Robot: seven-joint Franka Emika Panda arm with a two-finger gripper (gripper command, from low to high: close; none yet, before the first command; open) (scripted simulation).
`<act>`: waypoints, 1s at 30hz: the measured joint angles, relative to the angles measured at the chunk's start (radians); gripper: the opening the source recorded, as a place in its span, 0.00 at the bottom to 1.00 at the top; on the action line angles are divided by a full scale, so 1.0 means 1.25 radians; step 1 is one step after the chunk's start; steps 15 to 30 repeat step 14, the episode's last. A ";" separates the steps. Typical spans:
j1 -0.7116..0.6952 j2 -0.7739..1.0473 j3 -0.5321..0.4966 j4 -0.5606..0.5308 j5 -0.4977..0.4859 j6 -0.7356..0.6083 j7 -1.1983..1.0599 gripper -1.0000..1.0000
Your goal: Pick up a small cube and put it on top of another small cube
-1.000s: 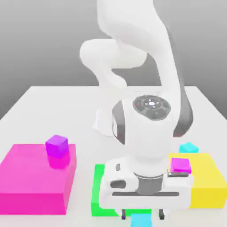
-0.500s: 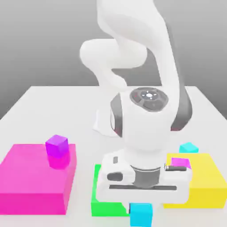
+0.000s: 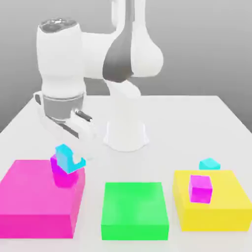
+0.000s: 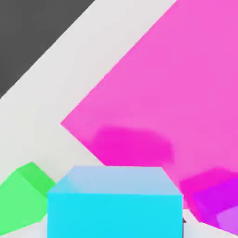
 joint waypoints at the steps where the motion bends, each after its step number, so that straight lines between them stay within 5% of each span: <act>1: -0.019 -0.029 -0.005 -0.018 -0.001 -0.011 0.020 0.00; 5: -0.089 -0.126 -0.023 -0.086 -0.003 -0.037 0.093 0.00; 10: -0.098 -0.023 -0.033 -0.130 -0.001 0.111 0.101 0.00; 11: -0.097 -0.005 -0.034 -0.136 0.000 0.134 0.100 1.00; 30: -0.097 -0.005 -0.034 -0.136 0.000 0.134 0.100 1.00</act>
